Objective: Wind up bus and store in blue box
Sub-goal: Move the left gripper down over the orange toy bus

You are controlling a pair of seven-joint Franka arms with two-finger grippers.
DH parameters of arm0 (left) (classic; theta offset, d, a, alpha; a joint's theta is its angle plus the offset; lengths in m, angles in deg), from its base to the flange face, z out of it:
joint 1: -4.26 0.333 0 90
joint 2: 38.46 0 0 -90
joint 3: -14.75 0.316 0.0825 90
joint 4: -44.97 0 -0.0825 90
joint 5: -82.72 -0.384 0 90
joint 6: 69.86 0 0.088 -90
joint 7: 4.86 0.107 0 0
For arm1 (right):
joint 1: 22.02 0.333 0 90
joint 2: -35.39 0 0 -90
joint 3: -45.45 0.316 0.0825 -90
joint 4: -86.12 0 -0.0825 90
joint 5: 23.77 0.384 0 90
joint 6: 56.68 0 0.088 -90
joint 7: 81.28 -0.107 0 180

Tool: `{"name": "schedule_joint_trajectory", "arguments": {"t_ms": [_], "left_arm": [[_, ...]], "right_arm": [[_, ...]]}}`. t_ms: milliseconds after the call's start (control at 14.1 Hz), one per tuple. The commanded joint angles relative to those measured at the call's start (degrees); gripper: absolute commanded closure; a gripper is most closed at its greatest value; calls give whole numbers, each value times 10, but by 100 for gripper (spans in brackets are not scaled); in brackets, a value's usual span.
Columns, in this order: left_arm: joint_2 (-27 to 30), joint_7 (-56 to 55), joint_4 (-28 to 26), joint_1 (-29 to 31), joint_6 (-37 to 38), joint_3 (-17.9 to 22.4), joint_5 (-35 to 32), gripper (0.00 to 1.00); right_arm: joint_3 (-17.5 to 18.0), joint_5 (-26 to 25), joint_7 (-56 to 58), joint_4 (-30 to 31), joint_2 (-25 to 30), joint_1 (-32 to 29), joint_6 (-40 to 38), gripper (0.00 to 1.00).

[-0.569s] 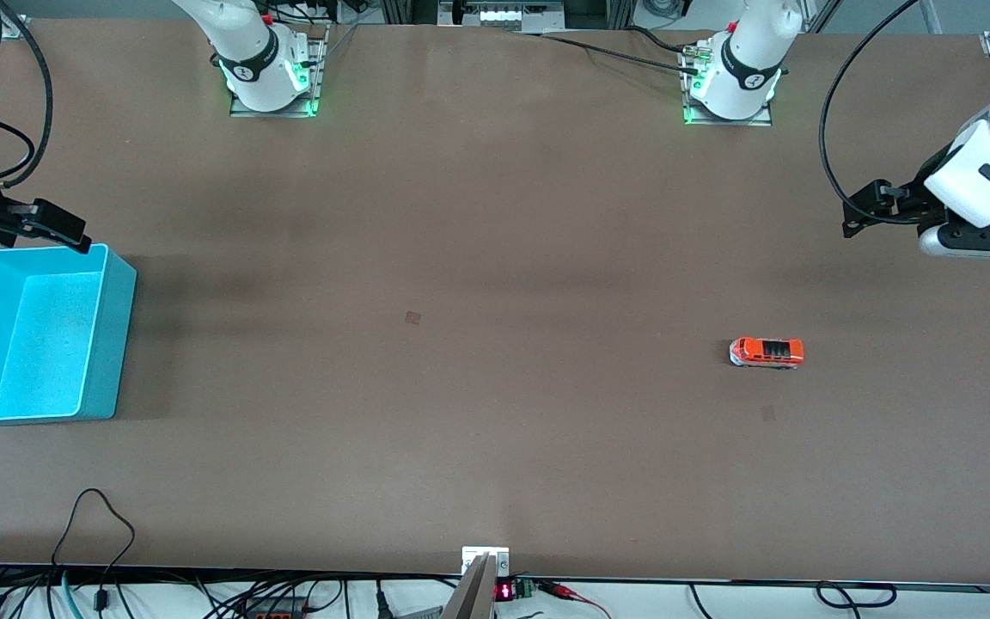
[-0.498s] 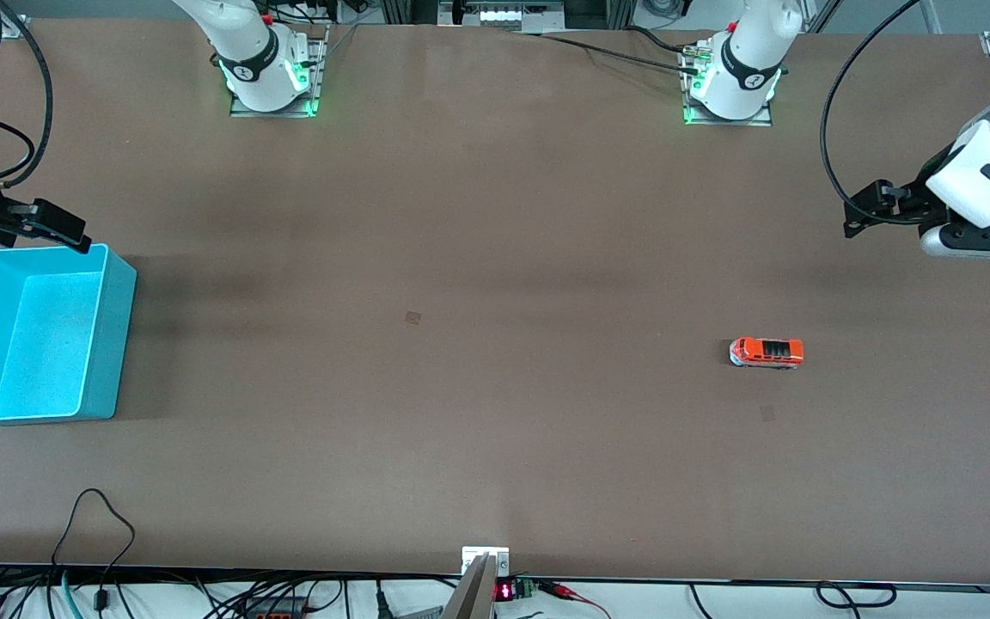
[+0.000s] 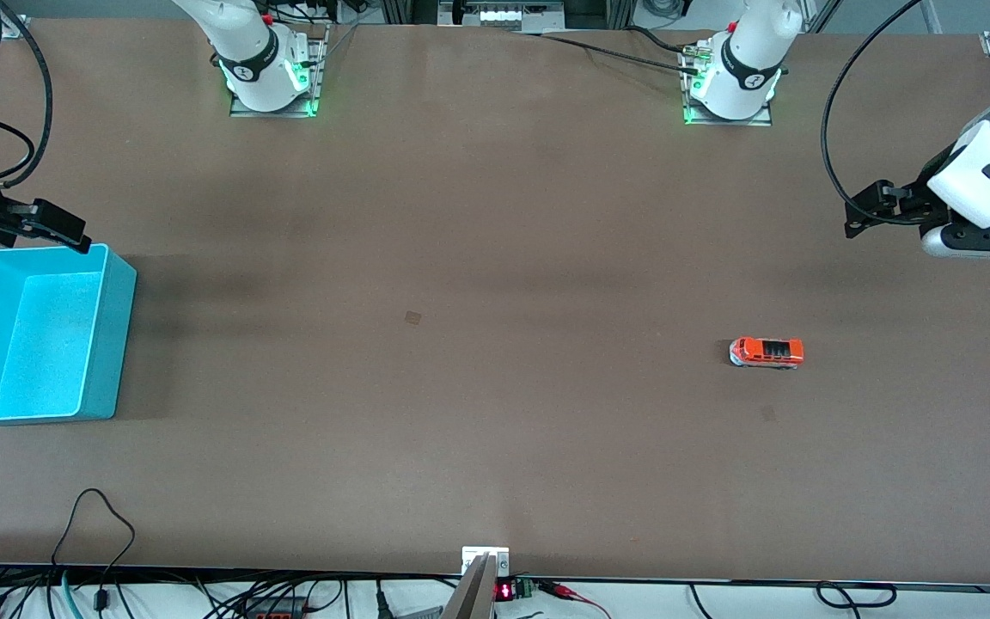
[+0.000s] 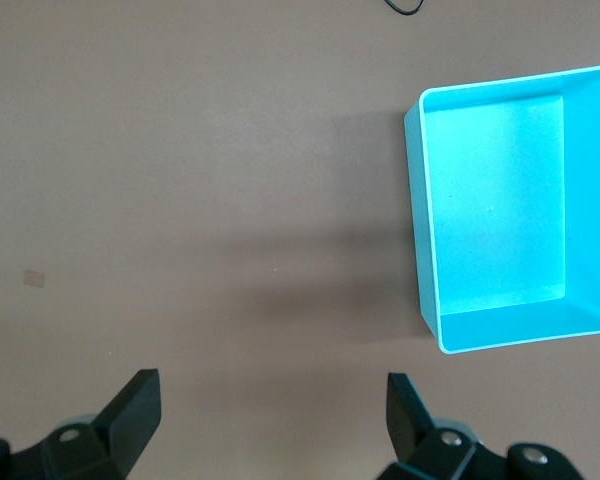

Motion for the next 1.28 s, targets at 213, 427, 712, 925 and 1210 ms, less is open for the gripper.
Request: {"name": "schedule_joint_trajectory", "arguments": {"t_ms": [213, 427, 712, 925, 1210], "left_arm": [[-9, -2, 19, -1, 120, -5, -8, 0], [-10, 52, 17, -8, 185, -6, -8, 0], [-31, 204, 14, -6, 191, -7, -8, 0], [-59, 366, -9, 2, 126, -7, -8, 0], [-89, 541, -93, 11, -55, -6, -12, 0]], "right_arm": [[5, -5, 4, -4, -25, 3, -8, 0], [7, -6, 4, -1, -37, 3, -8, 0], [8, -6, 7, -1, -50, 3, -19, 0], [8, -6, 7, -1, -50, 3, -20, 0], [7, -6, 9, -1, -57, 3, -21, 0]]}}
